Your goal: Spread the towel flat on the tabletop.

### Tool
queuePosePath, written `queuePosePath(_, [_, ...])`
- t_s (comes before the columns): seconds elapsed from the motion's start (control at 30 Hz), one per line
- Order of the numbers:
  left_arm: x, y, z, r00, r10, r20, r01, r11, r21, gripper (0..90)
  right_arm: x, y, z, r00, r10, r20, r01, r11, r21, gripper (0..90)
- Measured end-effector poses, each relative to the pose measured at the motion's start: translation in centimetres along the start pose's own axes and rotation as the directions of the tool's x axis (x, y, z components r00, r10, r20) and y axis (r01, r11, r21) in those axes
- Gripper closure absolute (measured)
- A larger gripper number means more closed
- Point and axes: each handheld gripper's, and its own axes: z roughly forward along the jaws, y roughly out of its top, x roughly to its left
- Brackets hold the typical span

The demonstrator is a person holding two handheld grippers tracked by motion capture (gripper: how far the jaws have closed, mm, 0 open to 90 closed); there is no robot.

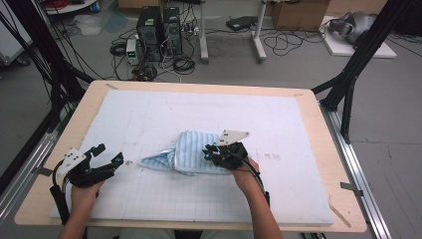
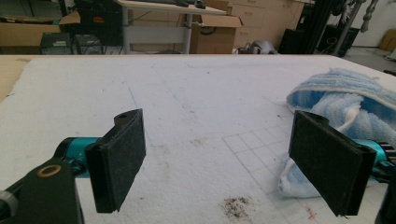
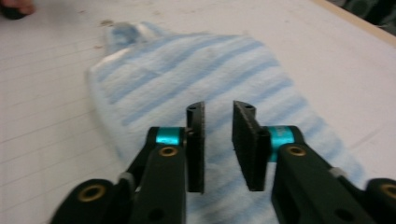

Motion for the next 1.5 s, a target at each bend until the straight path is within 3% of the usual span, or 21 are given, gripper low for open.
queuePosePath(0.07, [0.0, 0.0, 0.0, 1.0000, 0.001, 0.000, -0.001, 1.0000, -0.001, 19.1, 0.2, 0.0, 0.1, 0.9999, -0.002, -0.014, 0.002, 1.000, 0.007, 66.7])
queuePosePath(0.13, [0.0, 0.0, 0.0, 1.0000, 0.001, 0.000, -0.001, 1.0000, -0.002, 19.1, 1.2, -0.1, 0.4, 0.9980, -0.054, -0.034, 0.053, 0.999, -0.004, 58.0])
queuePosePath(0.23, [0.0, 0.0, 0.0, 1.0000, 0.003, -0.001, -0.003, 1.0000, -0.003, 19.1, 1.8, -0.5, 0.7, 0.9964, -0.066, -0.053, 0.066, 0.998, 0.005, 52.0])
queuePosePath(0.27, [0.0, 0.0, 0.0, 1.0000, 0.005, -0.001, -0.005, 1.0000, -0.003, 19.1, 2.2, -1.1, 1.3, 0.9958, -0.064, -0.066, 0.067, 0.997, 0.037, 44.0])
queuePosePath(0.3, [0.0, 0.0, 0.0, 1.0000, 0.004, -0.001, -0.004, 1.0000, -0.003, 19.1, 2.2, -1.1, 1.3, 0.9958, -0.064, -0.066, 0.067, 0.997, 0.037, 44.0])
queuePosePath(0.33, [0.0, 0.0, 0.0, 1.0000, 0.004, 0.000, -0.004, 1.0000, -0.003, 19.1, 2.5, -1.7, 1.9, 0.9962, -0.060, -0.063, 0.064, 0.996, 0.063, 38.0])
queuePosePath(0.43, [0.0, 0.0, 0.0, 1.0000, 0.005, -0.001, -0.005, 1.0000, -0.003, 19.1, 2.7, -1.9, 2.5, 0.9963, -0.064, -0.058, 0.069, 0.994, 0.087, 35.8])
queuePosePath(0.47, [0.0, 0.0, 0.0, 1.0000, 0.006, -0.001, -0.006, 1.0000, -0.003, 19.1, 2.9, -2.0, 3.2, 0.9946, -0.099, -0.032, 0.102, 0.986, 0.131, 41.4])
queuePosePath(0.5, [0.0, 0.0, 0.0, 1.0000, 0.005, -0.002, -0.005, 1.0000, -0.004, 19.1, 2.9, -2.0, 3.2, 0.9946, -0.099, -0.032, 0.102, 0.986, 0.131, 41.4])
queuePosePath(0.53, [-0.1, 0.0, 0.0, 1.0000, 0.006, -0.002, -0.006, 1.0000, -0.005, 19.1, 2.9, -2.0, 3.3, 0.9948, -0.101, -0.018, 0.102, 0.984, 0.145, 46.8])
queuePosePath(0.6, [-0.1, 0.0, 0.0, 1.0000, 0.003, -0.002, -0.003, 1.0000, -0.004, 19.1, 2.7, -1.9, 3.3, 0.9950, -0.099, -0.012, 0.100, 0.984, 0.146, 70.1])
queuePosePath(0.67, [0.0, 0.0, 0.0, 1.0000, 0.005, -0.002, -0.005, 1.0000, -0.003, 19.2, 2.2, -1.5, 2.8, 0.9961, -0.087, -0.012, 0.088, 0.987, 0.133, 82.3])
queuePosePath(0.8, [-0.1, 0.0, 0.0, 1.0000, 0.006, -0.003, -0.006, 1.0000, -0.005, 19.3, 1.6, -0.9, 2.3, 0.9948, -0.101, -0.011, 0.102, 0.986, 0.134, 83.3])
queuePosePath(0.93, [-0.1, 0.0, 0.0, 1.0000, 0.004, -0.004, -0.004, 1.0000, -0.006, 19.3, -0.7, 0.6, 1.3, 0.9984, -0.055, 0.014, 0.054, 0.994, 0.092, 83.3])
queuePosePath(0.97, [-0.1, 0.0, 0.0, 1.0000, 0.004, -0.004, -0.004, 1.0000, -0.006, 19.3, -0.7, 0.6, 1.3, 0.9984, -0.055, 0.014, 0.054, 0.994, 0.092, 83.3])
queuePosePath(1.17, [-0.1, 0.0, 0.0, 1.0000, 0.009, -0.004, -0.009, 1.0000, -0.004, 19.4, -3.0, 2.5, 1.6, 0.9958, -0.044, 0.080, 0.036, 0.995, 0.096, 83.3])
queuePosePath(1.2, [-0.1, 0.0, 0.0, 1.0000, 0.009, -0.003, -0.009, 1.0000, -0.003, 19.4, -3.8, 3.0, 2.0, 0.9930, -0.052, 0.106, 0.041, 0.993, 0.109, 83.3])
queuePosePath(1.3, [-0.1, 0.0, 0.0, 1.0000, 0.009, -0.004, -0.009, 1.0000, -0.003, 19.6, -4.7, 3.5, 2.4, 0.9896, -0.056, 0.133, 0.038, 0.991, 0.129, 83.2])
queuePosePath(1.4, [-0.1, 0.0, 0.0, 0.9999, 0.012, -0.003, -0.012, 0.9999, -0.002, 19.6, -6.5, 4.1, 2.8, 0.9827, -0.028, 0.183, 0.004, 0.991, 0.132, 83.1])
queuePosePath(1.47, [-0.1, 0.0, 0.0, 0.9999, 0.011, -0.001, -0.011, 0.9999, -0.001, 19.6, -6.8, 4.2, 2.8, 0.9805, -0.021, 0.195, -0.005, 0.991, 0.134, 83.0])
queuePosePath(1.5, [-0.1, 0.0, 0.0, 0.9999, 0.011, -0.001, -0.011, 0.9999, -0.002, 19.6, -7.4, 4.3, 2.9, 0.9752, -0.015, 0.221, -0.016, 0.990, 0.138, 83.0])
